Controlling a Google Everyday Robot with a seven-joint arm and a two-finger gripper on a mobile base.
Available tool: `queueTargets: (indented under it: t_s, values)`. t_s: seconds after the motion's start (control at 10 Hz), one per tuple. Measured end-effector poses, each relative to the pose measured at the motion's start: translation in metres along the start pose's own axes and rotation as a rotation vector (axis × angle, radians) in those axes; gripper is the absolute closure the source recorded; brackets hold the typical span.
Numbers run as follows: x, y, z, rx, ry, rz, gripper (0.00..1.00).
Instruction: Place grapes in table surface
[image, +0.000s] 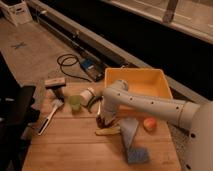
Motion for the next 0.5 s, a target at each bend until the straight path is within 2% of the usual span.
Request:
queueTargets:
  t_s: [0.2,0.3,0.5]
  values:
    - [-0.002,-0.001,-0.019,0.044,-0.011,0.011,1.0]
    - [-0.007,-0.004,-0.04,0.082,-0.036,0.009,1.0]
    - [-0.016,-0.008,-0.08,0.145,-0.045,0.001,1.0]
